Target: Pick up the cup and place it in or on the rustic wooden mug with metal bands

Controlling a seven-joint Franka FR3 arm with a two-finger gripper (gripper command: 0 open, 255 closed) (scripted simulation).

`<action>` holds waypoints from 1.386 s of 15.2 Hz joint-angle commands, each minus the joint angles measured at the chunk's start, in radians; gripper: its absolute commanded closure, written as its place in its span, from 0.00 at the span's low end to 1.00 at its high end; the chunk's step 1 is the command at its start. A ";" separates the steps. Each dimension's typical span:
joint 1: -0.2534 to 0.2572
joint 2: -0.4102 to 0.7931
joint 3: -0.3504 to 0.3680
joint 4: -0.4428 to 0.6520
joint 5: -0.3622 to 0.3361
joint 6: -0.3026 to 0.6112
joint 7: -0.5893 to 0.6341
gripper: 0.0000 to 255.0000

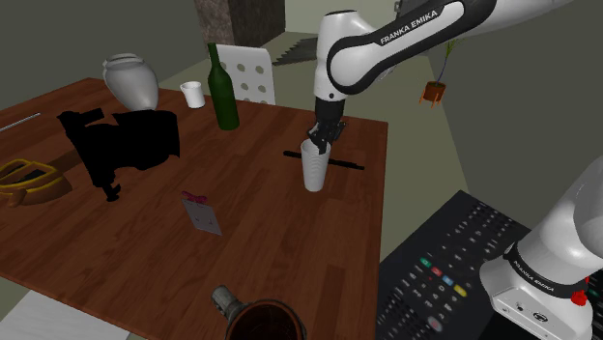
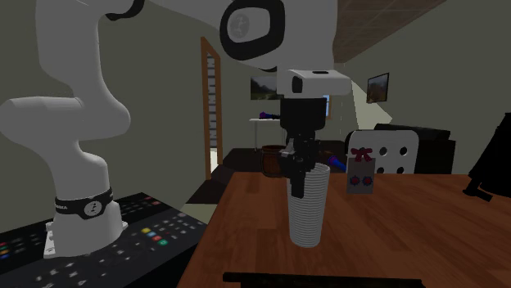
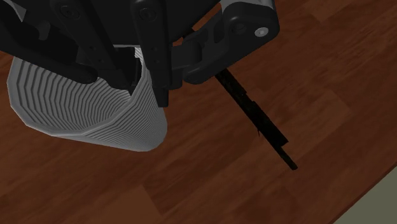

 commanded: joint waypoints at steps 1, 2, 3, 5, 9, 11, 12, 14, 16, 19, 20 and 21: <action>0.000 0.000 0.000 0.000 0.000 0.000 0.000 1.00; 0.000 0.000 0.000 0.000 0.000 0.000 0.000 1.00; 0.000 0.000 0.000 0.000 0.000 0.000 0.000 1.00; 0.000 -0.006 0.000 0.006 0.001 -0.012 0.000 1.00; -0.001 -0.030 0.000 0.033 0.004 -0.062 0.001 1.00; -0.002 -0.040 0.000 0.048 0.005 -0.088 0.002 1.00; -0.002 -0.045 0.000 0.055 0.006 -0.100 0.002 1.00; -0.003 -0.055 0.000 0.072 0.007 -0.126 0.003 1.00; -0.003 -0.064 0.000 0.088 0.008 -0.151 0.004 1.00; -0.004 -0.075 -0.001 0.116 0.009 -0.190 0.005 1.00; -0.004 -0.078 -0.001 0.125 0.009 -0.203 0.006 1.00; -0.005 -0.082 -0.001 0.135 0.009 -0.216 0.007 1.00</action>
